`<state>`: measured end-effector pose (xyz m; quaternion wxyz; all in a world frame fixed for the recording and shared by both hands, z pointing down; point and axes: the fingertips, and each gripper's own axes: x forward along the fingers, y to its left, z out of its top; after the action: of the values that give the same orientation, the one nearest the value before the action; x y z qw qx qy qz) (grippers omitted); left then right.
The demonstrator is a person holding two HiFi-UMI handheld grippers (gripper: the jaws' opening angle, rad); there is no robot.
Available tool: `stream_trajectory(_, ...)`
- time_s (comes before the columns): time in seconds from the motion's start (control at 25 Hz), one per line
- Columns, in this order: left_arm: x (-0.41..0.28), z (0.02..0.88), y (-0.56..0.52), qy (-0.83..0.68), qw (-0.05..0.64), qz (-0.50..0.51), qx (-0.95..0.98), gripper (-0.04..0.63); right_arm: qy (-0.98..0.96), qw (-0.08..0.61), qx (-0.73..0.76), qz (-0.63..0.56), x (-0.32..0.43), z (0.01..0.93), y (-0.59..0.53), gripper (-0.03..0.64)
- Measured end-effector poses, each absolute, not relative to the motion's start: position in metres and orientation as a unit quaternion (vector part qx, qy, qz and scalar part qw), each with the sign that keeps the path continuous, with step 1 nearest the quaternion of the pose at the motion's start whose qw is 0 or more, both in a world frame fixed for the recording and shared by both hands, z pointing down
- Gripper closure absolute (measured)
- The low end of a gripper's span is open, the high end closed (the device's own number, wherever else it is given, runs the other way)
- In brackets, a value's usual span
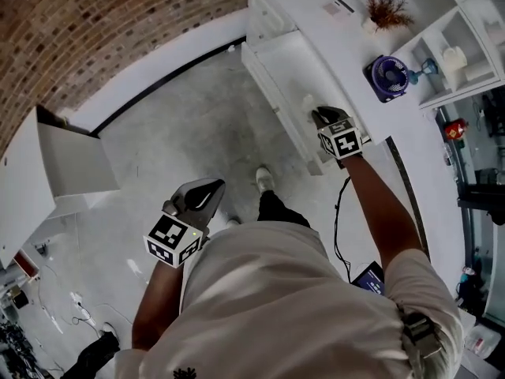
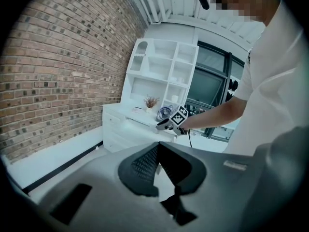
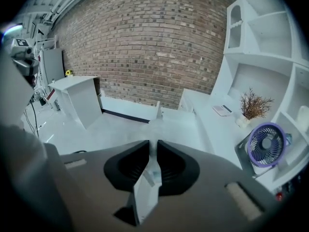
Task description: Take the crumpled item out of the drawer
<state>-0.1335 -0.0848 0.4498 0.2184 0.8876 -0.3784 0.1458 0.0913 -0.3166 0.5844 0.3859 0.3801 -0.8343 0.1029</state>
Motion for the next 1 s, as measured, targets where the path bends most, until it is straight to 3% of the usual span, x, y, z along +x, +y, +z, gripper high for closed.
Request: stream_trajectory(1.0, -0.16, 0.449, 0.036, -0.351, 0.21, 0.12, 0.905, 0.591, -0.877, 0.344, 0.324, 0.088, 0.003, 0.493, -0.093, 0.554)
